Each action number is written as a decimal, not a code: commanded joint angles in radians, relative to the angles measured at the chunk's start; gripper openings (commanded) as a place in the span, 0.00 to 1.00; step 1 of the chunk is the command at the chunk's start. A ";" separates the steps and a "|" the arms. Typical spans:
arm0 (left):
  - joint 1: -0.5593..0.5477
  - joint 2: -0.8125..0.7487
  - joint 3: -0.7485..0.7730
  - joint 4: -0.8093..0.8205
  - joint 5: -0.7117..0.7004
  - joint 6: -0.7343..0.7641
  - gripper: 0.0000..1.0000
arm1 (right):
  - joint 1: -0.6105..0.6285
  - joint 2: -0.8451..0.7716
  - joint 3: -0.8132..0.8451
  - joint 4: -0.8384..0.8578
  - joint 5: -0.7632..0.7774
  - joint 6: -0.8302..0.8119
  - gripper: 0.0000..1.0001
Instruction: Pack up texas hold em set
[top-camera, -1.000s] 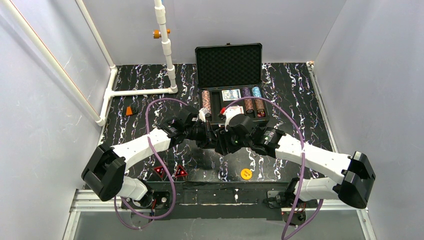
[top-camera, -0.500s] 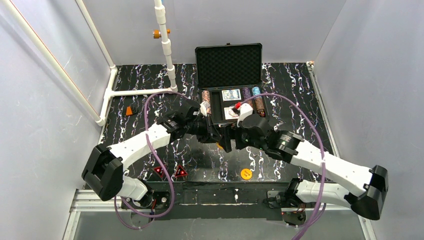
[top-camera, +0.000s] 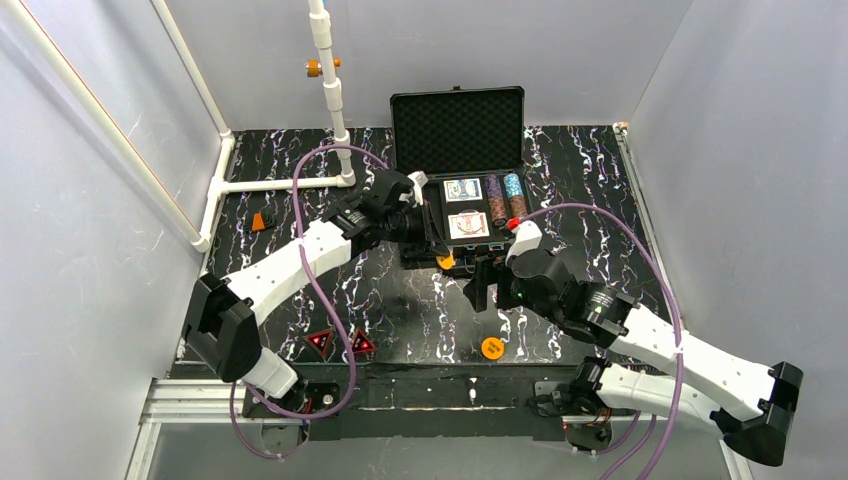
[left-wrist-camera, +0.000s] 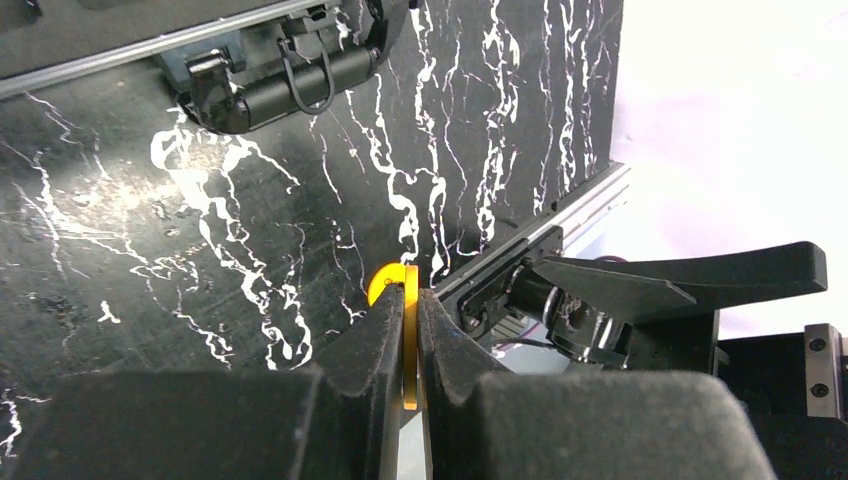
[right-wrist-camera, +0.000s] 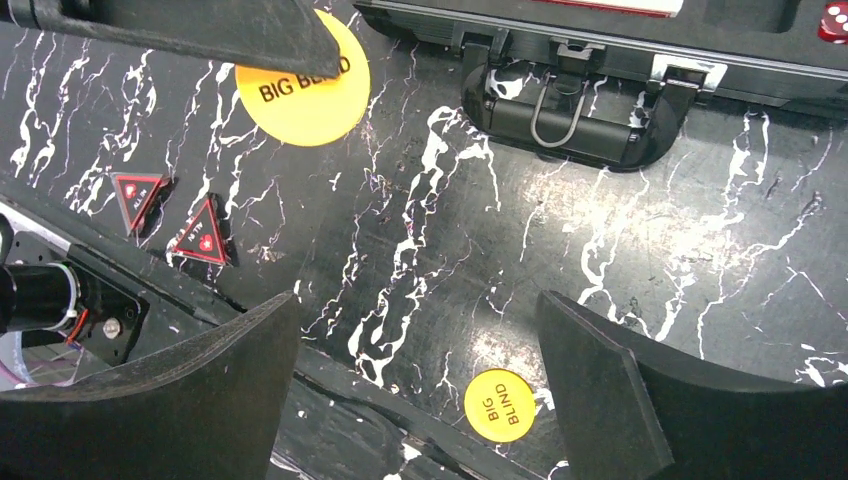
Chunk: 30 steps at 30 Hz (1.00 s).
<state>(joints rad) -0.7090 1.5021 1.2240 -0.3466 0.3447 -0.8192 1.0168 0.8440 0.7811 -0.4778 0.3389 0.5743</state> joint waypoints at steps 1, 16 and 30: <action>0.008 0.010 0.080 -0.090 -0.077 0.063 0.00 | 0.006 -0.041 -0.007 -0.025 0.066 0.012 0.95; 0.108 0.267 0.352 -0.064 -0.123 0.101 0.00 | 0.005 -0.133 -0.001 -0.167 0.257 0.071 0.97; 0.135 0.489 0.481 0.087 -0.024 -0.031 0.00 | 0.005 -0.187 -0.013 -0.223 0.306 0.088 0.98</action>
<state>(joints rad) -0.5770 1.9732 1.6527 -0.3004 0.2752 -0.8135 1.0168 0.6777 0.7547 -0.6903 0.6037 0.6476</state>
